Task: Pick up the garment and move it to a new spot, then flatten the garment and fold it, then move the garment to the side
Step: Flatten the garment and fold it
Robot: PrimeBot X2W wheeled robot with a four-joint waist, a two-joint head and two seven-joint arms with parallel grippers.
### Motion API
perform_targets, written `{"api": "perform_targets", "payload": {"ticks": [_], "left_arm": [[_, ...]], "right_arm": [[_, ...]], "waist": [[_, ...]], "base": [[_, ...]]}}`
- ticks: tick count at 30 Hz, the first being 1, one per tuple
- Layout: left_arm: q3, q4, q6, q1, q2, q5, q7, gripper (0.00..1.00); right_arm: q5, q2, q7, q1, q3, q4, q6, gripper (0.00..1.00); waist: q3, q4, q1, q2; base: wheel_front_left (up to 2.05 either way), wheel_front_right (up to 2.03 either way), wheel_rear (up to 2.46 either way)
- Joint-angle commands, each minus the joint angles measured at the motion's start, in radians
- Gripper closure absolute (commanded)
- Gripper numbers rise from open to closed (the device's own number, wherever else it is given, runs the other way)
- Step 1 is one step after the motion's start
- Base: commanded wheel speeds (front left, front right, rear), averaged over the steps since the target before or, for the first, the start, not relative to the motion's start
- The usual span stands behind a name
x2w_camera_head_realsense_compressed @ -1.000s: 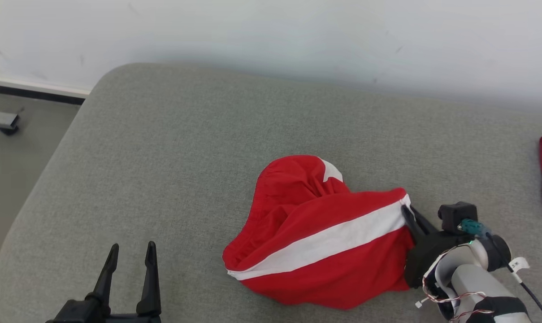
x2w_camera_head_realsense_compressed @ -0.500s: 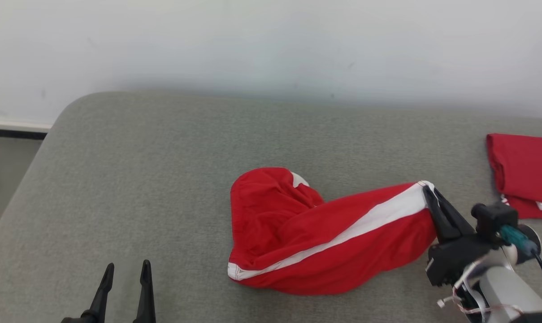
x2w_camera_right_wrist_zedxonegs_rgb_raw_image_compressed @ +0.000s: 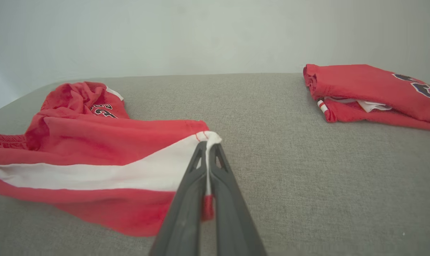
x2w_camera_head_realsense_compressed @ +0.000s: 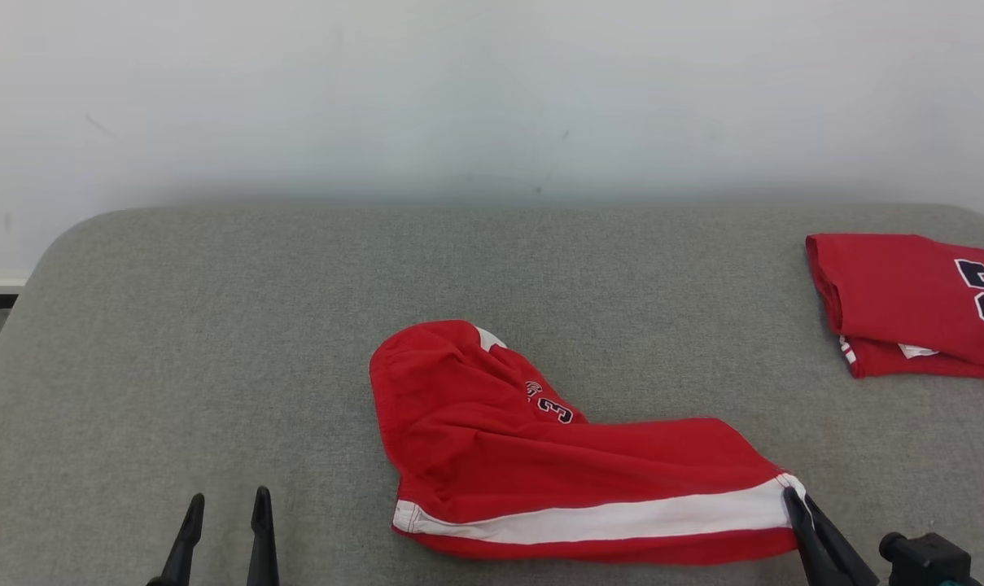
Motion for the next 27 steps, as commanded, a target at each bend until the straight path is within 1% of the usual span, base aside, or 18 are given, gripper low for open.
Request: {"api": "perform_targets", "payload": {"ticks": [1, 2, 4, 7, 14, 20, 27], "left_arm": [[0.002, 0.002, 0.001, 0.014, -0.002, 0.005, -0.003, 0.00], [0.002, 0.003, 0.001, 0.015, -0.003, 0.005, -0.003, 0.00], [0.004, 0.004, 0.001, 0.015, -0.003, 0.007, -0.003, 0.00], [0.008, 0.003, 0.001, 0.018, -0.003, 0.010, -0.003, 0.00], [0.016, -0.010, 0.001, 0.020, -0.001, 0.020, -0.003, 0.00], [0.021, -0.023, 0.001, 0.028, 0.011, 0.028, -0.003, 0.00], [0.018, -0.036, 0.001, 0.042, 0.031, 0.034, -0.003, 0.00]], "right_arm": [[-0.010, 0.006, -0.001, 0.009, -0.010, -0.003, -0.003, 0.83], [-0.016, 0.013, -0.001, 0.021, -0.019, -0.001, -0.003, 0.00], [-0.030, 0.040, -0.003, 0.040, -0.049, -0.007, -0.003, 0.00], [-0.049, 0.060, -0.005, 0.052, -0.089, -0.033, -0.003, 0.00], [-0.099, 0.103, -0.007, 0.083, -0.162, -0.134, -0.003, 0.00], [-0.134, 0.136, -0.007, 0.114, -0.191, -0.219, -0.003, 0.00], [-0.162, 0.157, -0.008, 0.141, -0.198, -0.264, -0.003, 0.00]], "waist": [[-0.004, -0.007, 0.0001, 0.0000], [-0.005, -0.009, 0.0001, 0.0000], [-0.008, -0.016, 0.0001, 0.0000], [-0.012, -0.022, 0.0001, 0.0000], [-0.022, -0.030, 0.0001, 0.0000], [-0.032, -0.033, 0.0001, 0.0000], [-0.041, -0.037, 0.0001, 0.0000]], "base": [[0.00, 0.00, 0.00], [0.00, 0.00, 0.00], [0.00, 0.00, 0.00], [0.00, 0.00, 0.00], [0.00, 0.00, 0.00], [0.00, 0.00, 0.00], [0.00, 0.00, 0.00]]}}
